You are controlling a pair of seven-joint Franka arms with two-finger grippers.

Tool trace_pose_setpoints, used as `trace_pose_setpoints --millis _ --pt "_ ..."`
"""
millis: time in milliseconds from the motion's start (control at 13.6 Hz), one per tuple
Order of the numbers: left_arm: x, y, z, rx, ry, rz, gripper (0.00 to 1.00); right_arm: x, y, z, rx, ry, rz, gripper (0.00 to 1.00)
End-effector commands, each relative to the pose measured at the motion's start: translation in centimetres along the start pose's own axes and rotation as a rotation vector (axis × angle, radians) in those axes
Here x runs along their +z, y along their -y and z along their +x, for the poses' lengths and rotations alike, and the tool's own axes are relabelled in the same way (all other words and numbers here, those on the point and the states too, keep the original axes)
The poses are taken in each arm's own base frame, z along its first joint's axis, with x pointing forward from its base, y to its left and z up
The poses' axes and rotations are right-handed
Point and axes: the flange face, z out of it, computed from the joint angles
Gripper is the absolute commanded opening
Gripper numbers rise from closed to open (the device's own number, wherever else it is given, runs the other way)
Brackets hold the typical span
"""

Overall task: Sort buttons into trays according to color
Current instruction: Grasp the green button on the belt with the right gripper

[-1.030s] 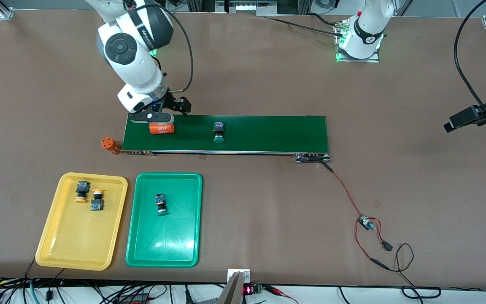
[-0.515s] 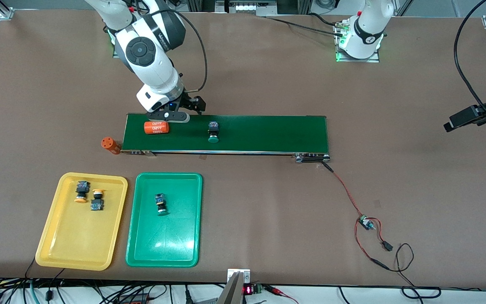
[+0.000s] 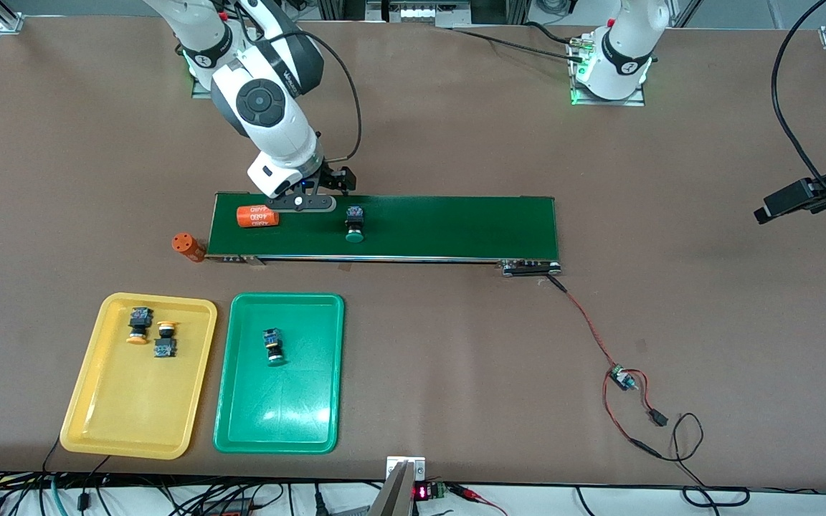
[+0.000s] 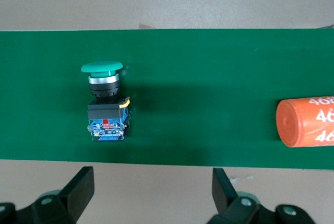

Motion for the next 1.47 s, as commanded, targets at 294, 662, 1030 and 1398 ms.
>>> trace_pose_setpoints --millis 294,662,1030,1398 --pt "-0.7 -1.8 -0.7 0.029 0.036 -0.003 1.00 1.1 0.6 0.5 0.057 -0.027 0.014 1.00" --pt "-1.2 -4.6 -1.9 0.106 0.017 0.101 1.00 2.2 0.3 0.8 0.044 -0.023 0.003 1.00" --pt "-1.8 -4.0 -2.4 0.124 0.031 0.095 1.00 3.1 -1.0 2.3 0.064 -0.043 0.017 1.00" --pt "-1.8 -5.2 -2.8 0.163 0.030 0.110 1.00 4.3 -2.1 3.4 0.058 -0.063 0.008 1.00"
